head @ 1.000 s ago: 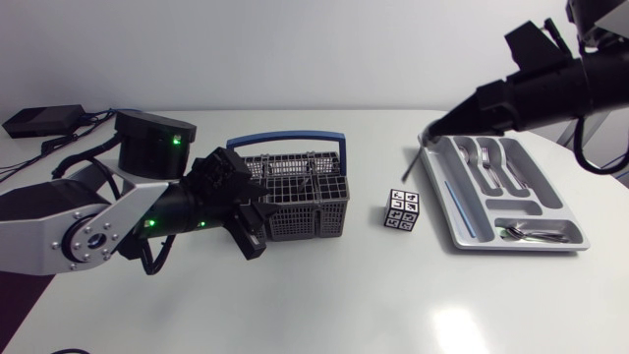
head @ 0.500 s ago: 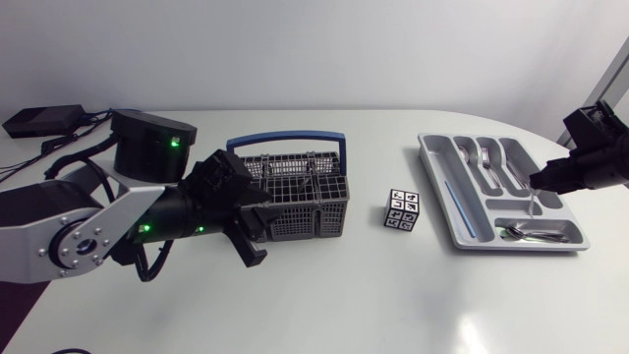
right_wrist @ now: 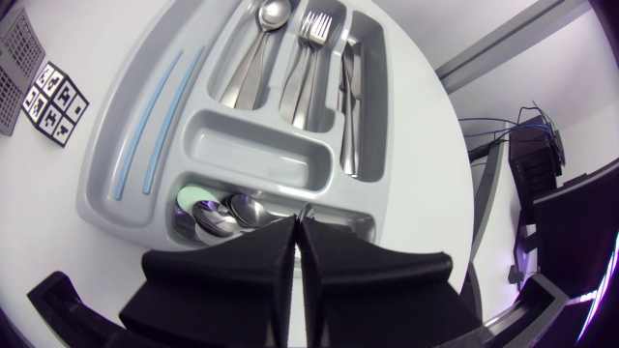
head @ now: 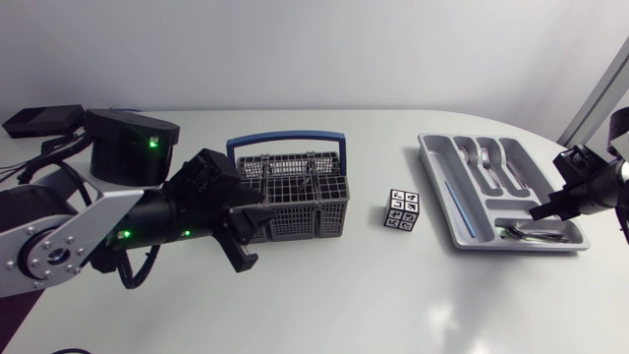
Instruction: Transfer all utensils from the basket to the drawer tray.
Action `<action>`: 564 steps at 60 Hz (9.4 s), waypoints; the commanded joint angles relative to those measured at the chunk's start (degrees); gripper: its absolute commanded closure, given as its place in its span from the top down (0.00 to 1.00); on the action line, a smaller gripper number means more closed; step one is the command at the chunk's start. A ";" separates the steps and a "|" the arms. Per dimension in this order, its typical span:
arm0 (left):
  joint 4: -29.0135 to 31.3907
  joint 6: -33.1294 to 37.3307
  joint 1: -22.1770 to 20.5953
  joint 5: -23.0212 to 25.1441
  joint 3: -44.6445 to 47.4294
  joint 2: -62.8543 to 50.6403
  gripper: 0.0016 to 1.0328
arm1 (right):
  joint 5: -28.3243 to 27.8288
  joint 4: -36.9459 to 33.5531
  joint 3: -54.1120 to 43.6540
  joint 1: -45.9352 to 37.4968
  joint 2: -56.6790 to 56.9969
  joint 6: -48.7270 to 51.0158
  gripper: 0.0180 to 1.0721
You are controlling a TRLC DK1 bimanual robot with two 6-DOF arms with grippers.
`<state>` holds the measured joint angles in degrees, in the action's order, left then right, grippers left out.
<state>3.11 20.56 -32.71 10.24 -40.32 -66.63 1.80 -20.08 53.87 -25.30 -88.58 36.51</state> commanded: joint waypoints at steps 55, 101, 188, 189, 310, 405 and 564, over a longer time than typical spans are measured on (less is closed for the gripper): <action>0.40 3.70 10.65 12.61 3.14 0.54 0.45 | -9.27 -19.39 6.60 35.23 15.19 -24.56 0.89; -0.48 4.93 12.85 14.19 3.84 -1.22 0.45 | -11.30 -12.71 19.87 55.01 0.16 -51.10 0.83; -2.94 5.28 13.46 14.11 4.54 -4.56 0.45 | -17.54 -4.97 26.38 58.79 -15.75 -88.19 0.40; -2.94 5.28 13.46 14.11 4.46 -4.56 0.45 | -17.54 -4.97 26.47 58.79 -15.75 -88.19 0.40; -2.15 4.84 12.76 14.02 4.63 -3.95 0.44 | -30.72 -8.84 25.94 53.95 -0.90 -88.10 0.05; -0.48 5.11 14.52 14.02 7.00 0.19 0.44 | 7.25 -6.64 2.12 6.40 -4.59 -31.24 0.09; -13.22 6.34 22.34 15.16 -1.08 -22.14 0.44 | -7.43 -1.90 9.50 50.08 -9.33 -50.84 0.95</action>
<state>-10.22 26.22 -7.68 23.31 -40.77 -88.25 -4.60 -22.48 64.90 24.27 -99.37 -13.56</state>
